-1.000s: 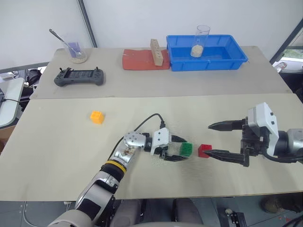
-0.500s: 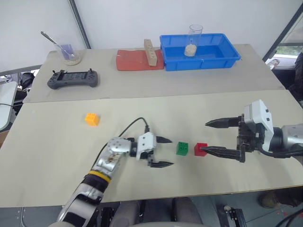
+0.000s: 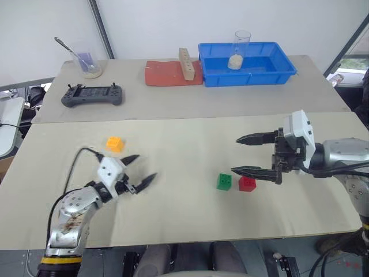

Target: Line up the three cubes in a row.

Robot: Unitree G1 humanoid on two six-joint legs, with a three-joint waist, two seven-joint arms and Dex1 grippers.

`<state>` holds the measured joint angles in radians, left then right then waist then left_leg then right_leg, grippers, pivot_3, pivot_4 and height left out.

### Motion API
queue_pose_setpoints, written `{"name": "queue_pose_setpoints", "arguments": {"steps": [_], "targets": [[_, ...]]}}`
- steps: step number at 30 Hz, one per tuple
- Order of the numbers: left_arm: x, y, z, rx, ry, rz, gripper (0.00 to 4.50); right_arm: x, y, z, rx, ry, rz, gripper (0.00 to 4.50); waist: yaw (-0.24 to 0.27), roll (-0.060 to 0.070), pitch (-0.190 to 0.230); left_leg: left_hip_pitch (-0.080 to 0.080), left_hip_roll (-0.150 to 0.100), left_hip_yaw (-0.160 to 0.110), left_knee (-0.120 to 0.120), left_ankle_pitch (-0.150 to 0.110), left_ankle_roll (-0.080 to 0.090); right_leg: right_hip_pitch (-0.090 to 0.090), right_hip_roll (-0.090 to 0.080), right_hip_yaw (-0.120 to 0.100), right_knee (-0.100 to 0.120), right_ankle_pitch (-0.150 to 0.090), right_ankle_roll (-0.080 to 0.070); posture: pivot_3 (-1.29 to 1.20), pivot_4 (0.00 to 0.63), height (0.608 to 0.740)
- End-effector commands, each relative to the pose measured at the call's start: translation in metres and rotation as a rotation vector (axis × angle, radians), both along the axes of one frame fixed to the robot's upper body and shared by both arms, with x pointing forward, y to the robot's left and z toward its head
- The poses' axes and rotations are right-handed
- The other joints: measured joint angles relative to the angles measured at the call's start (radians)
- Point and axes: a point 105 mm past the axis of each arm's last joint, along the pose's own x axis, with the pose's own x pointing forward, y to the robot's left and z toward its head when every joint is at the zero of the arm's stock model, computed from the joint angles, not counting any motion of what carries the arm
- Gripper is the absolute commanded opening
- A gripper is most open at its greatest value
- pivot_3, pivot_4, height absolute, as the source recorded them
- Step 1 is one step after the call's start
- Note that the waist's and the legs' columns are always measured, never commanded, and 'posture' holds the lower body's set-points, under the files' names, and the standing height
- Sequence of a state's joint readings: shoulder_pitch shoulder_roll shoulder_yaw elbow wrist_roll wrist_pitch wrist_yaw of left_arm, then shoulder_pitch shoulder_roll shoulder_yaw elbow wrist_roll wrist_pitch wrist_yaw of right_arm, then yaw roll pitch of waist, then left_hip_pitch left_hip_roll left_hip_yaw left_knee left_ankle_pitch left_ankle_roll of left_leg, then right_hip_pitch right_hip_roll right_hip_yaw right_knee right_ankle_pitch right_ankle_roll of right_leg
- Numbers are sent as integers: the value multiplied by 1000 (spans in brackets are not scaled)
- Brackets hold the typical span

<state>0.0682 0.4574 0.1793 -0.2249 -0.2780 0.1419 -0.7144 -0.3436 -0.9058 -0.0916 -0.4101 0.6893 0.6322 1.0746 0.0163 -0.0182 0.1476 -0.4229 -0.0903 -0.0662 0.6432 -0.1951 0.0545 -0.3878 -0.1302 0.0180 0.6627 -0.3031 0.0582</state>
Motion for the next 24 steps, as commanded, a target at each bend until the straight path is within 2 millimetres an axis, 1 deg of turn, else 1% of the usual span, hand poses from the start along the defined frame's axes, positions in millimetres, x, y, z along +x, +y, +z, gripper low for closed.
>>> {"name": "queue_pose_setpoints", "arguments": {"steps": [1, 3, 6, 10, 16, 19, 23, 24], "targets": [[3, 48, 16, -47, -81, 314, 4473, 2, 7, 13, 36, -35, 13, 4500, -1, 0, 0, 0, 0, 0, 0, 0, 0, 1, 0, 0, 1, 0, 0, 0, 150, 740], [4, 62, 14, -64, -74, 385, 4473, 3, 10, 15, 43, -37, 18, 4500, -1, 0, 0, -1, 0, 0, 0, 0, 0, 0, 1, 0, 1, 0, 0, 0, 150, 740], [14, 70, 16, -76, -83, 422, 4473, 5, 13, 18, 49, -40, 25, 4500, 6, 0, 0, 0, 0, 0, 0, 0, 0, 0, 1, 0, 1, 0, 0, 0, 150, 740], [31, 70, 13, -94, -63, 404, 4473, 5, 16, 20, 50, -45, 32, 4500, 14, 0, 0, 0, -1, 0, 1, 0, 0, -1, 0, -1, 0, 0, 0, 0, 150, 740], [53, 65, 1, -92, -14, 375, 4473, 3, 16, 22, 46, -52, 25, 4500, 10, 0, 0, -1, -1, 0, 0, 0, 0, 0, 1, -1, 2, 0, 0, 0, 150, 740], [61, 62, -5, -90, 4, 361, 4473, 2, 15, 23, 44, -55, 17, 4500, 8, 0, 0, -1, -1, 0, 0, 0, -1, 0, 1, -1, 2, 0, 0, 0, 150, 740], [69, 66, -6, -90, -11, 394, 4473, -1, 12, 22, 39, -53, 3, 4500, 6, -1, 0, -1, -1, 0, 0, 0, -1, 0, 1, -1, 2, 0, 0, 0, 150, 740], [70, 67, -5, -89, -15, 394, 3964, -1, 12, 22, 39, -53, 0, 4500, 5, -1, 0, -1, -1, 0, 0, 0, -1, 0, 1, -1, 2, 0, 0, 0, 150, 740]]}}
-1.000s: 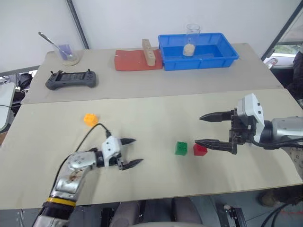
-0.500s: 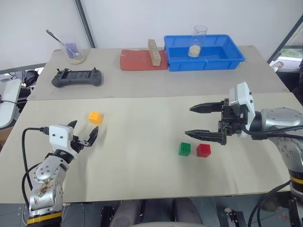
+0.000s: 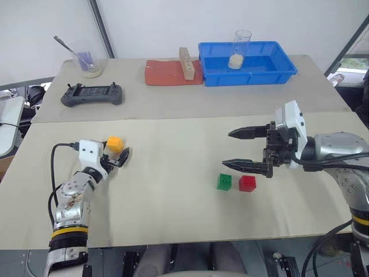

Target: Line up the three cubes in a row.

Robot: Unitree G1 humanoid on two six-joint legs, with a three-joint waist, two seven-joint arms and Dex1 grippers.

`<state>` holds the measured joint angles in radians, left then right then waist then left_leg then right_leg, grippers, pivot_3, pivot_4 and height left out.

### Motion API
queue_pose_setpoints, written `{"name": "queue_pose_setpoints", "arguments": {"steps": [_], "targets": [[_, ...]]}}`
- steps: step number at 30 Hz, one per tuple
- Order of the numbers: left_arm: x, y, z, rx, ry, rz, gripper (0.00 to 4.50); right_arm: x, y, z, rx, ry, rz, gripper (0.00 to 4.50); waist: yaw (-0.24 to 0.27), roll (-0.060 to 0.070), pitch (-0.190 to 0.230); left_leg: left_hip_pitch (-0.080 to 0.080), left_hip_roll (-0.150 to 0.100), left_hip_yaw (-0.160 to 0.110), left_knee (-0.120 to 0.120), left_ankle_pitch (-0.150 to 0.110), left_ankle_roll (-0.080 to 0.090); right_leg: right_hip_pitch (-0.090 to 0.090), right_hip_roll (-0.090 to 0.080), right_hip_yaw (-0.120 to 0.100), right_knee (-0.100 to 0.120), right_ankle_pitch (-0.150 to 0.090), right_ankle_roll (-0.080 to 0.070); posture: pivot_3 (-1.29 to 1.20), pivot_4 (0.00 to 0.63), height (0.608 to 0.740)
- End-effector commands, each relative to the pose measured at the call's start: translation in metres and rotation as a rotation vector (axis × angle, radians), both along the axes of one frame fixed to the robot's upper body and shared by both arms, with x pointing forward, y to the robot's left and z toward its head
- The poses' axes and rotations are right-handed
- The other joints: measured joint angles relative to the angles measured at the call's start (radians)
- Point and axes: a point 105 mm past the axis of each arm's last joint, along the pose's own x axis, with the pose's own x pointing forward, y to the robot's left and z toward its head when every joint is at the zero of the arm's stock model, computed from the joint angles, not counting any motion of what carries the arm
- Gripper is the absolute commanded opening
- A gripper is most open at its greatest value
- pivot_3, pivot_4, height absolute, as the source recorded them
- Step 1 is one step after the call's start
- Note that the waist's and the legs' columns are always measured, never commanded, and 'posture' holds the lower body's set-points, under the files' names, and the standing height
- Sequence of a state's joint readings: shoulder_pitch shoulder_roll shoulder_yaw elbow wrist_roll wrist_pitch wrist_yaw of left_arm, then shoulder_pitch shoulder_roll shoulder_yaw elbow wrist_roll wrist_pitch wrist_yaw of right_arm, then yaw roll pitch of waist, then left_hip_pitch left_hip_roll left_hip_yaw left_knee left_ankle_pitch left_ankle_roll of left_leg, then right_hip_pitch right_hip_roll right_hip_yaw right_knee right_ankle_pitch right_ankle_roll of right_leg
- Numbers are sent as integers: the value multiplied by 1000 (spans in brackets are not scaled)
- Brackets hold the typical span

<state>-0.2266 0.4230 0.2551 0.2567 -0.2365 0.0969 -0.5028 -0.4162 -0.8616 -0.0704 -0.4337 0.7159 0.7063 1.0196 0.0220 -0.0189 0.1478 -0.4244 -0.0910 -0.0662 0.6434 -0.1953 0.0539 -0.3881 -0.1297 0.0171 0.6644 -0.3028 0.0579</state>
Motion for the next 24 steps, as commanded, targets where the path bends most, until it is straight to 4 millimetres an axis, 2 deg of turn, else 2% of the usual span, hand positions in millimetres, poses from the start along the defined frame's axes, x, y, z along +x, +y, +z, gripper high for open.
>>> {"name": "queue_pose_setpoints", "arguments": {"steps": [1, 3, 5, 6, 9, 11, 15, 17, 21, 24], "targets": [[4, 4, 13, 17, -58, 13, 3616, -5, -3, 12, 2, -51, -9, 4500, -1, 0, 0, 0, 0, 0, 0, 0, 0, 0, 0, 0, 0, 0, 0, 0, 150, 740], [4, 3, 14, 16, -60, 10, 2807, -5, -4, 12, 2, -50, -12, 4500, -3, 0, 0, 0, 0, 0, 0, 0, 0, 0, 0, 0, 0, 0, 0, 0, 150, 740], [4, 2, 14, 19, -61, 4, 1729, -6, -4, 12, 2, -50, -14, 4500, -5, 0, 0, 0, 0, 0, 0, 0, 0, 0, 0, 0, 0, 0, 0, 0, 150, 740], [3, 0, 15, 22, -65, -6, 1347, -6, -4, 11, 2, -50, -16, 4500, -7, 0, 0, 0, 0, 0, 0, 0, 0, 0, 0, 0, 0, 0, 0, 0, 150, 740], [2, -10, 21, 29, -78, -54, 1348, -6, -5, 11, 0, -50, -20, 4500, -7, 0, 0, 0, 0, 0, 0, 0, 0, 0, 0, 0, 0, 0, 0, 0, 150, 740], [-1, -24, 22, 50, -70, -148, 1348, -7, -6, 10, -3, -49, -21, 4500, -6, 0, 0, 0, 0, 0, 0, 0, 0, 0, 0, 0, 0, 0, 0, 0, 150, 740], [-30, -89, 27, 138, -48, -605, 1348, -13, -9, 6, -43, -39, 5, 4500, -6, 0, 0, 0, 0, 0, 0, 0, 0, 0, -1, 0, 0, 0, 0, 0, 150, 740], [-43, -113, 28, 161, -34, -788, 1348, -17, -11, 2, -68, -31, 23, 4500, -7, 0, 0, -1, 0, 0, 0, 0, 0, 0, -1, 0, -1, 0, 0, 0, 150, 740], [-58, -154, 21, 200, -13, -1068, 1348, -19, -14, -1, -105, -27, 43, 4500, -9, 0, 0, 0, 0, 0, 0, 0, 0, 0, -1, 1, -1, 0, 0, 0, 150, 740], [-64, -173, 14, 217, 2, -1208, 1348, -20, -16, -2, -118, -29, 47, 4500, -9, 0, 0, -1, 0, 0, 0, 0, 0, 1, 0, 0, -1, 0, 0, 0, 150, 740]]}}
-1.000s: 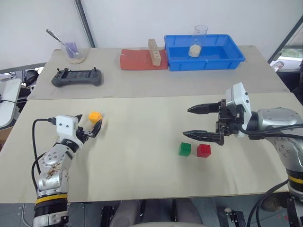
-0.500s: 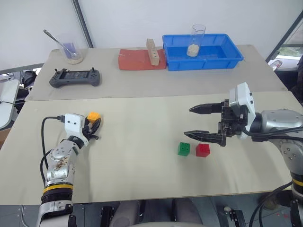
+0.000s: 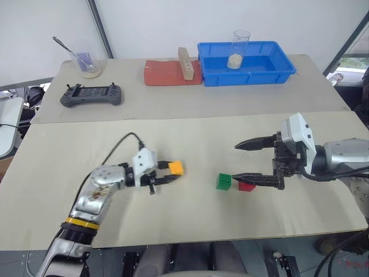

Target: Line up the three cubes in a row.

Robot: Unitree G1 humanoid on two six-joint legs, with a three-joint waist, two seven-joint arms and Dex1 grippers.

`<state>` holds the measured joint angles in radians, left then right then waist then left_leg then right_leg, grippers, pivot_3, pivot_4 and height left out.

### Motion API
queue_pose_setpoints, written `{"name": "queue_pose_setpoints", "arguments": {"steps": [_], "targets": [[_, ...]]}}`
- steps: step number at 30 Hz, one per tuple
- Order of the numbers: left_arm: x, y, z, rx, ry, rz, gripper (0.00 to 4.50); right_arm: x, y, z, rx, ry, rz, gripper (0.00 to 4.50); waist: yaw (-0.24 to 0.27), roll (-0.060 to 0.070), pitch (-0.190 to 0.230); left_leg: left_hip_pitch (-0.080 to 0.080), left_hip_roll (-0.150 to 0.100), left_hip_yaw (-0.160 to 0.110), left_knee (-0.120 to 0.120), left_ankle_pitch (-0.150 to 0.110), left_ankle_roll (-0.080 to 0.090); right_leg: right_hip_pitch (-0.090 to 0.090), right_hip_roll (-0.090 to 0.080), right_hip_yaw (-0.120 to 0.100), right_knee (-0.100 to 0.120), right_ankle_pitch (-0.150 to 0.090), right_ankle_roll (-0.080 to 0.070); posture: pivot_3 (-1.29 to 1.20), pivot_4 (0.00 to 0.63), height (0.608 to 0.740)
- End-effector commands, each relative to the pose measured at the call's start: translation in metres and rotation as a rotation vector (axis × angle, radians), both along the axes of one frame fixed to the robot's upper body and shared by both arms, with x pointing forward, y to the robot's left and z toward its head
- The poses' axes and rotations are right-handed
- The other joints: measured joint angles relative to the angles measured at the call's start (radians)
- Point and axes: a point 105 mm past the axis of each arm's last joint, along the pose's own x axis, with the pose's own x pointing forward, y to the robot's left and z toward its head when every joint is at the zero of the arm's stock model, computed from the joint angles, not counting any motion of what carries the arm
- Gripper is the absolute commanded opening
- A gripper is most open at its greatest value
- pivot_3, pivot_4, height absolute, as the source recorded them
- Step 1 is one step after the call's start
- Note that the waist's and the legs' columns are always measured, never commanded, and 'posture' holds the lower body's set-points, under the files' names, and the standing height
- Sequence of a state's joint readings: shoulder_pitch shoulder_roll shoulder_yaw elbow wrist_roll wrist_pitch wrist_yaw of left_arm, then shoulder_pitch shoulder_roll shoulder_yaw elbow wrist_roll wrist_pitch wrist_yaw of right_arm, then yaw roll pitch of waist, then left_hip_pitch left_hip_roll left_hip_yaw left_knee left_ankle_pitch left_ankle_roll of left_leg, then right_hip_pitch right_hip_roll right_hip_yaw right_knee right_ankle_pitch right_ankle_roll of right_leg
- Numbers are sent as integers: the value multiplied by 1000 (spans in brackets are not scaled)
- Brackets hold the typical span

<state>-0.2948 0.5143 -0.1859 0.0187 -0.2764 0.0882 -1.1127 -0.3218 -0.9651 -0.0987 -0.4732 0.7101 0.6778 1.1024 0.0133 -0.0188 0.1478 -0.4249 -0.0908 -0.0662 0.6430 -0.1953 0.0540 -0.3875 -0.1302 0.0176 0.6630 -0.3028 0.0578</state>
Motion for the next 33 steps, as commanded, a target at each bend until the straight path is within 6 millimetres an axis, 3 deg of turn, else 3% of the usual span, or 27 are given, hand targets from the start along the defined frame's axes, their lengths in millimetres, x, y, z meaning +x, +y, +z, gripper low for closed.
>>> {"name": "queue_pose_setpoints", "arguments": {"steps": [1, 7, 16, 25, 31, 32, 33], "targets": [[-7, -23, -2, 15, -19, -164, 1348, -5, -2, 10, -14, -58, 15, 4500, -1, 0, 0, 0, 0, 0, 0, 0, 0, 0, 0, 0, 0, 0, 0, 0, 150, 740], [-2, -44, -16, 32, -27, -264, 1348, -7, -4, 9, -15, -57, -8, 4500, -2, -1, 0, 0, 0, 0, 0, 0, 0, 0, 0, 0, 0, 0, 0, 0, 150, 740], [12, -49, -23, 44, -37, -261, 1348, -7, -6, 8, -7, -63, -35, 4500, 1, -1, 0, 0, 0, 0, 2, 0, 0, 1, 0, -1, 1, 0, 0, 0, 150, 740], [11, -56, -26, 45, -39, -286, 1348, -5, -6, 9, -5, -65, -43, 4500, 2, -1, 0, 0, 0, 0, 2, 0, 0, 1, 0, -1, 1, 0, 0, 0, 150, 740], [10, -55, -27, 45, -23, -292, 4175, -5, -6, 8, -4, -63, -45, 4500, 1, -1, 0, 0, 0, 0, 2, 0, 0, 1, 1, -1, 1, 0, 0, 0, 150, 740], [11, -55, -26, 45, -24, -290, 4467, -5, -6, 8, -4, -63, -45, 4500, 1, -1, 0, 0, 0, 0, 2, 0, 0, 1, 1, -1, 1, 0, 0, 0, 150, 740], [11, -54, -26, 46, -25, -286, 4467, -5, -6, 8, -3, -64, -44, 4500, 1, -1, 0, 0, 0, 0, 2, 0, 0, 1, 1, -1, 1, 0, 0, 0, 150, 740]]}}
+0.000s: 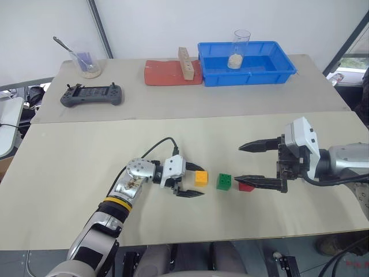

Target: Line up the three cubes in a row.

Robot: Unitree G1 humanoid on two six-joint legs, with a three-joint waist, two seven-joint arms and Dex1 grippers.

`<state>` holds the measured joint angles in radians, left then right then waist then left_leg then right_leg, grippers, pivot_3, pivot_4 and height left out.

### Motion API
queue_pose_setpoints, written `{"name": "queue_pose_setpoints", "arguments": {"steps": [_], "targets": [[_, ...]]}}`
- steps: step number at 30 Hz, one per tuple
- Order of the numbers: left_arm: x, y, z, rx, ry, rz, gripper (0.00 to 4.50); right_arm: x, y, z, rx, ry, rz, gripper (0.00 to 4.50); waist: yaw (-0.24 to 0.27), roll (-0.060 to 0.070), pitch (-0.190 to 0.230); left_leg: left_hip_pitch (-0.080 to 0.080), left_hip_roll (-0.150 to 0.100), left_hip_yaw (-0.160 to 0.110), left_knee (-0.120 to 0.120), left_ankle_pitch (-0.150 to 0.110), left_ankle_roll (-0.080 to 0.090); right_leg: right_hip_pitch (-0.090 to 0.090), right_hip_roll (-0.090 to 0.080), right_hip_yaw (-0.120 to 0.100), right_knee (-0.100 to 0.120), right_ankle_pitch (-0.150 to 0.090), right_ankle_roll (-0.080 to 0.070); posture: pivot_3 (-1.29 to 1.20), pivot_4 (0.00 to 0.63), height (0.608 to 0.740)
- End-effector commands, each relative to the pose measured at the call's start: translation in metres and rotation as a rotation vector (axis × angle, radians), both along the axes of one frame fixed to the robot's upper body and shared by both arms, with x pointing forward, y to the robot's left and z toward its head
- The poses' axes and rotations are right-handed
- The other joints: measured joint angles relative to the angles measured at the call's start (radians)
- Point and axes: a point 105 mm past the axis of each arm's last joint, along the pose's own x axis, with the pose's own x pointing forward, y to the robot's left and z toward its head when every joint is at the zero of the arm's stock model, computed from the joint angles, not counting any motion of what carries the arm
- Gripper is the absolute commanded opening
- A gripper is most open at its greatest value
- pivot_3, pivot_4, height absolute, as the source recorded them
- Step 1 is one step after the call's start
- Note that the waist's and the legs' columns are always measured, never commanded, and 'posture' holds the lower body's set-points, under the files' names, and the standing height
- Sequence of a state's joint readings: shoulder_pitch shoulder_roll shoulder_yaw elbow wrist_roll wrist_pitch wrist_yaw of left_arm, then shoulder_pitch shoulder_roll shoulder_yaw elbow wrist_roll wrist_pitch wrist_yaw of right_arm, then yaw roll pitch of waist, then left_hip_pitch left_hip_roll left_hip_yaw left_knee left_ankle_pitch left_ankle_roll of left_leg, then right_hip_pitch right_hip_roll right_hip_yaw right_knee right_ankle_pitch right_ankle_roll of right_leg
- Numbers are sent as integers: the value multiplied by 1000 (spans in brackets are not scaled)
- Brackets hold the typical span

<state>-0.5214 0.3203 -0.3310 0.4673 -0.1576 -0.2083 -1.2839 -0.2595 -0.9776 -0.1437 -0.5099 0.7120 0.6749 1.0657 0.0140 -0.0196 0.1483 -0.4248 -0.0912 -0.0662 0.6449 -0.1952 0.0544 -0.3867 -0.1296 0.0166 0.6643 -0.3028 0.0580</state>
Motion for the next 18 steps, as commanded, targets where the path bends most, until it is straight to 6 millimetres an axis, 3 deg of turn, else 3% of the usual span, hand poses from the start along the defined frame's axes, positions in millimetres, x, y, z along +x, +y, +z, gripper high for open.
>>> {"name": "queue_pose_setpoints", "arguments": {"steps": [1, 7, 11, 16, 18], "targets": [[2, 1, 3, 5, -9, 0, 4467, -1, 0, 10, 5, -49, 5, 4500, 0, 0, 0, 0, 0, 0, 0, 0, 0, 0, 0, 0, 0, 0, 0, 0, 150, 740], [9, 32, 12, 22, -34, 96, 4467, 2, -6, 8, 1, -51, -16, 4500, -10, 0, 0, 0, 0, 0, 0, 0, 0, 0, 1, 0, 0, 0, 0, 0, 150, 740], [12, 78, 59, -4, -61, 267, 4467, 11, -33, 11, -11, -80, -141, 4500, -15, 0, 0, 0, 1, 0, -2, 0, 0, -2, 1, 0, 1, 0, 0, 0, 150, 740], [12, 113, 109, 18, -152, 428, 4467, 10, -71, -2, -42, -82, -271, 4500, 3, 0, 0, 1, 1, 0, -1, 0, 0, -1, 0, 0, 0, 0, 0, 0, 150, 740], [15, 124, 116, 47, -196, 484, 4467, 9, -84, -11, -57, -69, -301, 4500, 6, 0, 0, 2, 0, 0, -1, 0, 0, 0, 0, 0, -1, 0, 0, 0, 150, 740]]}}
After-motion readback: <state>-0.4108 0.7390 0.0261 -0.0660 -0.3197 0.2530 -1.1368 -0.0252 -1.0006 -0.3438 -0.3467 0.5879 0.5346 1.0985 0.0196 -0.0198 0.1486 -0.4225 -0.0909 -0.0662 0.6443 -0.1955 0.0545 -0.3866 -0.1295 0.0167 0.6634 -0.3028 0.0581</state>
